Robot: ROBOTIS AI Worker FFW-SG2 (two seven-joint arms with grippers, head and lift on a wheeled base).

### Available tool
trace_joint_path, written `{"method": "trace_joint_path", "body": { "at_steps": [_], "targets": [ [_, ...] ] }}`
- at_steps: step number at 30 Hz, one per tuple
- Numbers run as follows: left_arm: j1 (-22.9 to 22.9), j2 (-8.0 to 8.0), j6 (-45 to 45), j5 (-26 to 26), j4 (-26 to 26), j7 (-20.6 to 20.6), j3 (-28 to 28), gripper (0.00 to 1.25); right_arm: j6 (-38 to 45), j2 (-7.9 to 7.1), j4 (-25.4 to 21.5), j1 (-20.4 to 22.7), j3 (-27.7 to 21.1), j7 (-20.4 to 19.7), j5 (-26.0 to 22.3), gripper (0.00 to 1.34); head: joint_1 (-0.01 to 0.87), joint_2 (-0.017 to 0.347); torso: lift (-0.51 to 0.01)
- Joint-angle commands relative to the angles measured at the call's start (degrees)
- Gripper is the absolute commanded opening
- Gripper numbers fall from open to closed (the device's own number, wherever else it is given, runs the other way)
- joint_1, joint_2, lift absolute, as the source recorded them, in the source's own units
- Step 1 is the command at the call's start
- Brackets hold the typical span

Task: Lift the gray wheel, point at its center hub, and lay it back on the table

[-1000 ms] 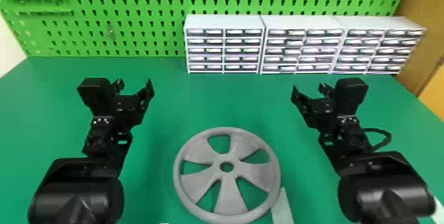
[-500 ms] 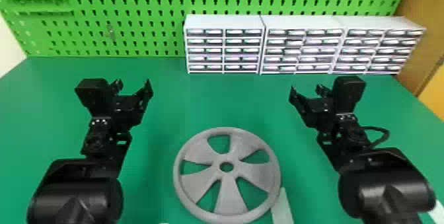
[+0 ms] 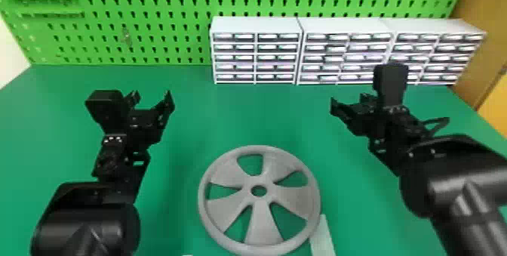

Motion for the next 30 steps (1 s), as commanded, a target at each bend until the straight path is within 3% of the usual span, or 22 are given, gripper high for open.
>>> {"method": "trace_joint_path", "body": {
  "at_steps": [1, 9, 15, 23, 30],
  "targets": [
    [0.0, 0.01, 0.0, 0.0, 0.0, 0.0, -0.11, 0.74, 11.57, -2.81, -2.32, -3.53, 2.89, 0.05, -3.36, 0.82, 0.692, 0.048, -0.096],
    [-0.18, 0.01, 0.0, -0.44, 0.0, 0.0, -0.28, 0.74, 24.57, -5.62, -3.63, -9.42, 7.9, 0.22, -8.72, 0.82, 0.692, 0.048, -0.096],
    [-0.27, 0.01, 0.09, -0.7, 0.0, 0.0, -0.55, 0.74, 29.32, -7.47, -3.11, -13.03, 10.8, 0.22, -13.82, 0.82, 0.692, 0.048, -0.096],
    [-0.18, 0.1, 0.09, -0.97, -0.35, 0.0, -0.55, 0.74, 34.68, -9.05, 1.11, -16.89, 11.59, 0.14, -24.98, 0.83, 0.692, 0.048, -0.096],
    [0.09, 0.27, 0.09, -1.49, -0.97, 0.0, -0.11, 0.74, 37.58, -10.54, 5.59, -21.81, 18.09, 0.14, -30.78, 0.83, 0.692, 0.048, -0.096]
  ]
}}
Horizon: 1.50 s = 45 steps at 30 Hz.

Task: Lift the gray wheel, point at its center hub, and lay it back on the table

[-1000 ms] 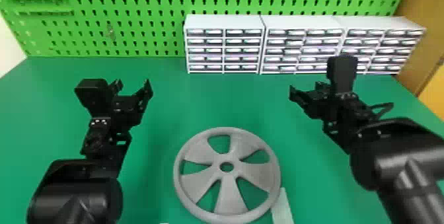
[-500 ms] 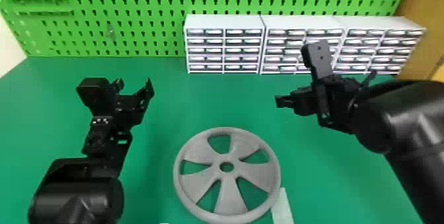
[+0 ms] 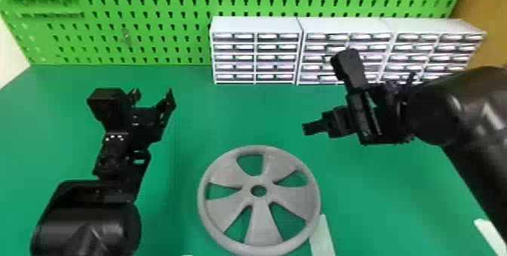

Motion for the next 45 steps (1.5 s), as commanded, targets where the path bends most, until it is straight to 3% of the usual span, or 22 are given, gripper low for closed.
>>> {"method": "trace_joint_path", "body": {
  "at_steps": [1, 8, 24, 35, 45],
  "targets": [
    [0.07, 0.14, 0.0, -0.24, -0.21, 0.0, 0.18, 0.74, 1.53, -1.08, 3.91, -3.71, 5.04, 0.0, -4.99, 0.83, 0.692, 0.048, -0.096],
    [-0.1, 0.67, 0.18, -0.24, -0.39, 0.0, -0.26, 0.74, 2.58, -2.13, 8.13, -9.34, 13.74, 0.0, -9.12, 0.83, 0.692, 0.048, -0.096],
    [-0.28, 1.72, 0.97, -0.24, -1.01, 0.0, -0.79, 0.74, 3.72, -1.78, 20.26, -20.32, 29.03, 0.0, -18.09, 0.83, 0.692, 0.048, -0.096],
    [-0.45, 1.99, 1.14, -0.33, -1.18, 0.0, -1.14, 0.74, 4.69, -0.37, 26.33, -22.87, 30.35, 0.0, -17.12, 0.83, 0.692, 0.048, -0.096],
    [-0.45, 2.25, 1.49, -0.33, -1.44, 0.09, -1.23, 0.74, 3.99, 0.68, 27.73, -22.7, 30.53, 0.0, -17.65, 0.83, 0.692, 0.048, -0.096]
  ]
}}
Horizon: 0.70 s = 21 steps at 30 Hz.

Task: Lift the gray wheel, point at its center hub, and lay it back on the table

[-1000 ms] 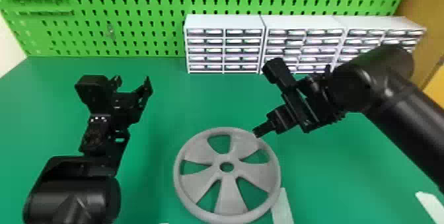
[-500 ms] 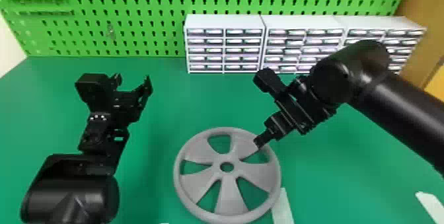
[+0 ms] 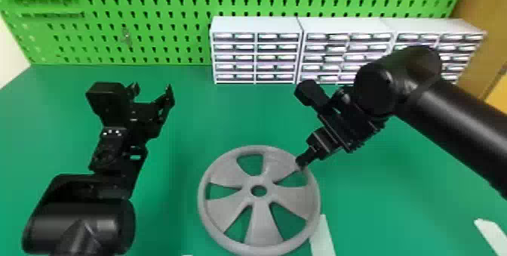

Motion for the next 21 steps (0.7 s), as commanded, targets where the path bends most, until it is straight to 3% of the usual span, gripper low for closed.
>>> {"method": "trace_joint_path", "body": {
  "at_steps": [1, 21],
  "targets": [
    [-0.13, 0.04, 0.17, -0.01, -0.05, 0.05, -0.09, 0.74, -0.57, 0.7, 0.45, 0.34, -0.2, 0.0, -0.06, 0.83, 0.692, 0.048, -0.096],
    [-0.39, 0.13, 0.35, -0.01, -0.05, 0.14, -0.53, 0.74, -4.79, 4.3, 6.6, 0.78, 2.35, 0.0, 1.79, 0.83, 0.692, 0.048, -0.096]
  ]
}}
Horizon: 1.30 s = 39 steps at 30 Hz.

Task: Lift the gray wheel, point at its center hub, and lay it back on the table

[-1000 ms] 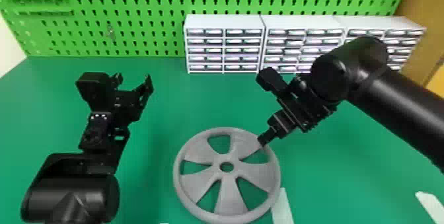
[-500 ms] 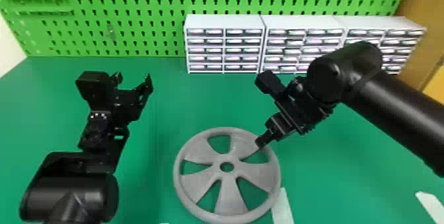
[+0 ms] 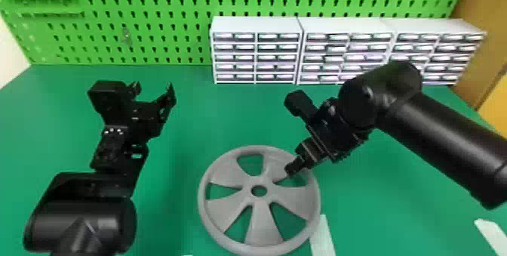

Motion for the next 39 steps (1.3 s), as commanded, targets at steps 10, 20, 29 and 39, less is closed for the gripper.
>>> {"method": "trace_joint_path", "body": {
  "at_steps": [10, 20, 29, 39],
  "targets": [
    [-0.08, 0.01, 0.0, 0.07, 0.0, 0.0, -0.08, 0.74, -3.21, 2.09, 5.13, -0.87, 2.37, 0.0, 1.69, 0.83, 0.692, 0.048, -0.096],
    [-0.25, 0.01, 0.0, 0.07, 0.0, 0.08, -0.34, 0.74, -4.97, 2.97, 7.41, -1.04, 4.13, 0.0, 1.61, 0.83, 0.692, 0.048, -0.096],
    [-0.25, 0.01, 0.0, 0.07, 0.0, 0.08, -0.34, 0.74, -5.41, 3.14, 7.67, -1.04, 4.57, 0.0, 1.52, 0.83, 0.692, 0.048, -0.096],
    [-0.25, 0.01, 0.0, 0.07, 0.0, 0.17, -0.34, 0.74, -5.85, 3.14, 7.85, -1.04, 5.1, 0.0, 1.61, 0.87, 0.692, 0.048, -0.096]
  ]
}}
